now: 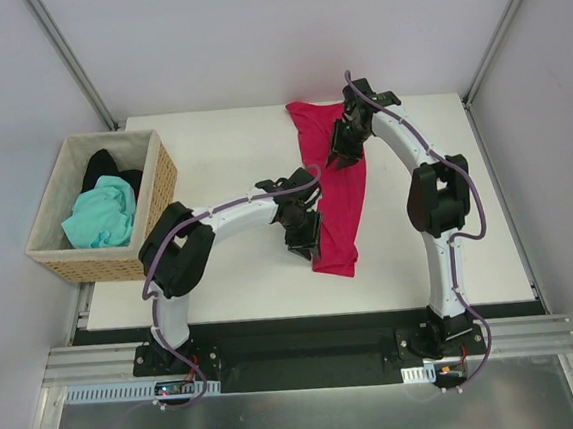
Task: Fold and stack the t-shirts
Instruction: Grab the bottom of the folded rectangular tshirt with both arms
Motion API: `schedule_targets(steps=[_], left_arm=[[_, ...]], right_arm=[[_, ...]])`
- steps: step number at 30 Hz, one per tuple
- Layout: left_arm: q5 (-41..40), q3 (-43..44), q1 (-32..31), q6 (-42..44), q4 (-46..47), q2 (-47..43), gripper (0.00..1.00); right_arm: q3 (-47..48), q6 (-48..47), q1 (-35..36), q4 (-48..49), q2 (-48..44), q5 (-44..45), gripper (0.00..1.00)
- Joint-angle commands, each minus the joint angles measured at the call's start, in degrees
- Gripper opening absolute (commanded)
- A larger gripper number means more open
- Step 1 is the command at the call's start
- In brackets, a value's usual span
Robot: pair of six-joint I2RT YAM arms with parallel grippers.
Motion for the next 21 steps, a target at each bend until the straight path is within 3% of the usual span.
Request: schedule_targets(steps=[1, 12, 16, 17, 21], left_arm=[[1.68, 2.62, -0.65, 0.02, -0.55, 2.13, 0.30], [2.21, 5.44, -0.65, 0.64, -0.63, 4.68, 0.30], [2.04, 5.70, -0.39, 0.90, -0.72, 4.86, 0.13], [2.03, 5.70, -0.39, 0.90, -0.72, 4.95, 0.02], [2.12, 5.09, 0.23, 1.08, -0.81, 4.69, 0.00]], right_arm=[[0.51, 0.50, -1.10, -0.29, -4.15, -0.58, 0.36], [-0.02, 1.38, -2.95, -0.20, -8.54, -1.81, 0.36], [0.33, 1.56, -3.30, -0.20, -8.89, -1.81, 0.36], [0.42, 1.64, -3.39, -0.20, -8.81, -1.89, 0.36], [1.03, 2.08, -3.56, -0.38, -8.10, -2.25, 0.36]])
